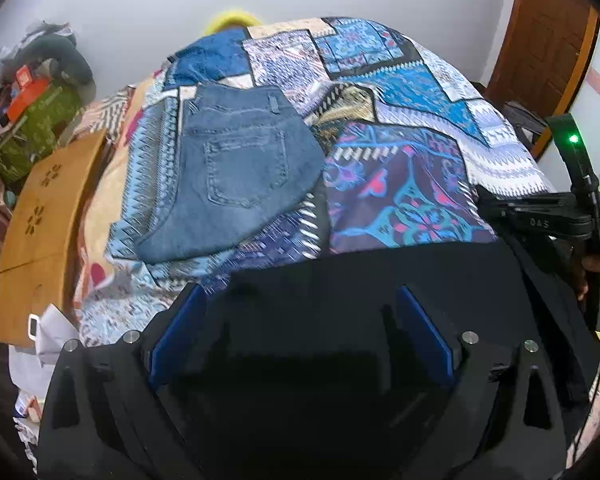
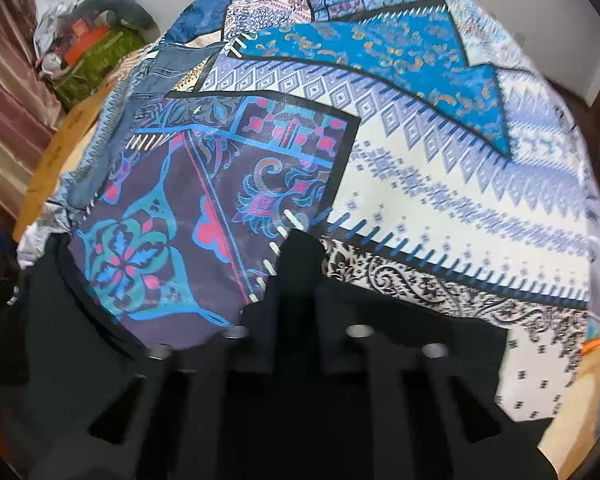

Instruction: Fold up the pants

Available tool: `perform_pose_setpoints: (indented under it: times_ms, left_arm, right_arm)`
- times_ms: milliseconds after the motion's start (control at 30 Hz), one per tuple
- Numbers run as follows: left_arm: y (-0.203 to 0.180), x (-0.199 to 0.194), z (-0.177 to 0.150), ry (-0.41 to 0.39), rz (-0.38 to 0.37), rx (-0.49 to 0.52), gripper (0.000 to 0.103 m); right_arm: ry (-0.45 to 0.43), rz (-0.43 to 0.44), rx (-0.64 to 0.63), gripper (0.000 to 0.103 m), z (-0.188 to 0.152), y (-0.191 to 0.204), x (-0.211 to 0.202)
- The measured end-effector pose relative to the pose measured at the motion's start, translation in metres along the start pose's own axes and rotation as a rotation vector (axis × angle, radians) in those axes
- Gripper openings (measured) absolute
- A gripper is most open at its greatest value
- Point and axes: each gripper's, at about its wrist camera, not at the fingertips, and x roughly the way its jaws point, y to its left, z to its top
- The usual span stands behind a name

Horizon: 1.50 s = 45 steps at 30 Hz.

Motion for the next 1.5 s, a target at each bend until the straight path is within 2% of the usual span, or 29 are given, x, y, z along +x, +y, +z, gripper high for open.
perform_pose_setpoints:
  times_ms: [133,433,567,700,833,1033,1267,1367,1433,1500]
  left_arm:
    - [-0.017,-0.005,-0.007,0.026,0.002,0.041,0.096]
    - [-0.078,-0.02,-0.019,0.093,-0.085,0.11,0.096]
    - [-0.112,-0.023,-0.029,0.111,-0.1,0.145,0.096]
    - [-0.139,-0.024,-0.037,0.125,-0.098,0.155,0.096]
    - [-0.156,-0.022,-0.045,0.147,-0.113,0.146,0.096]
    - [-0.176,-0.02,-0.056,0.125,-0.067,0.191,0.097]
    - [-0.173,-0.019,-0.056,0.127,-0.078,0.167,0.097]
    - [-0.173,-0.02,-0.057,0.124,-0.08,0.165,0.097]
    - [-0.17,-0.022,-0.057,0.115,-0.081,0.16,0.097]
    - [-0.165,-0.028,-0.056,0.092,-0.078,0.147,0.097]
  right_arm:
    - [-0.041,0.001,0.017,0.008,-0.008,-0.004,-0.024]
    - [-0.252,-0.017,0.086,0.007,-0.027,-0.041,-0.143]
    - [-0.349,-0.029,0.098,0.006,-0.04,-0.054,-0.196]
    - [-0.373,-0.032,0.085,0.006,-0.062,-0.056,-0.217]
    - [-0.349,-0.075,0.068,0.006,-0.091,-0.063,-0.207]
    - [-0.242,-0.067,0.179,0.006,-0.141,-0.092,-0.163]
    - [-0.139,-0.039,0.26,0.008,-0.183,-0.1,-0.124]
    - [-0.114,-0.038,0.3,0.014,-0.195,-0.102,-0.116]
    - [-0.074,-0.061,0.332,0.026,-0.2,-0.104,-0.115]
    - [-0.075,-0.094,0.333,0.03,-0.202,-0.103,-0.122]
